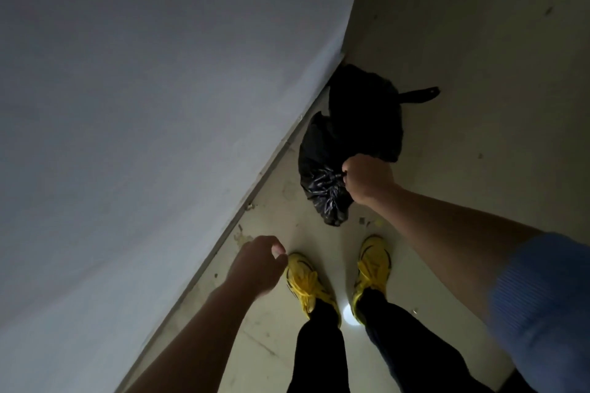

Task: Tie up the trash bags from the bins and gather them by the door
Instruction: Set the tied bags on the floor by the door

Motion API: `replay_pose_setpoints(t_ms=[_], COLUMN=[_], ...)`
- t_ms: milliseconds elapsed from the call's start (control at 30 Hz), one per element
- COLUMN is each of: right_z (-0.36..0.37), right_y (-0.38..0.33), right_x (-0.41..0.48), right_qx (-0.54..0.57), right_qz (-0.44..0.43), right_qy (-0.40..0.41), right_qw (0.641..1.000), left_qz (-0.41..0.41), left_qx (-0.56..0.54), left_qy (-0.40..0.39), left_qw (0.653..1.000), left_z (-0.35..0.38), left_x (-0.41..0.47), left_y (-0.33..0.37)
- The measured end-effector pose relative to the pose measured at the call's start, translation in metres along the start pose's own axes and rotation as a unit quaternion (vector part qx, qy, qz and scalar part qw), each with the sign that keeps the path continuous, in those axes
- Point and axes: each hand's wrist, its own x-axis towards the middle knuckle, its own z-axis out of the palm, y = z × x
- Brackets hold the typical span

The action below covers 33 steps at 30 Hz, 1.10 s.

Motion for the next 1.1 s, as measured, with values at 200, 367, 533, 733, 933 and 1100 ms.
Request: replay_pose_setpoints(t_ms=[200,367,533,733,933,1100], right_z=[0.054,0.033,-0.023,-0.113,-0.203,-0.267], right_y=[0.005,0.007,0.013,0.018,0.007,-0.009], right_x=[0.042,0.011,-0.051,-0.150,-0.260,-0.332], right_qx=[0.155,0.216,0.192,0.191,0.133,0.073], right_qz=[0.035,0.012,0.026,0.046,0.025,-0.033], right_qy=[-0.078,-0.083,-0.040,-0.022,-0.007,0.017], right_qw=[0.984,0.973,0.980,0.980,0.991,0.997], left_qz=[-0.020,-0.006,0.022,0.058,0.083,0.080], left_qx=[-0.005,0.005,-0.005,0.001,-0.004,-0.014], left_qy=[0.005,0.013,0.046,0.084,0.123,0.180], left_qw=[1.000,1.000,0.999,0.995,0.989,0.980], left_z=[0.022,0.009,-0.025,-0.074,-0.107,-0.131], left_x=[0.043,0.025,-0.023,-0.117,-0.237,-0.326], left_y=[-0.021,-0.009,0.023,0.059,0.079,0.085])
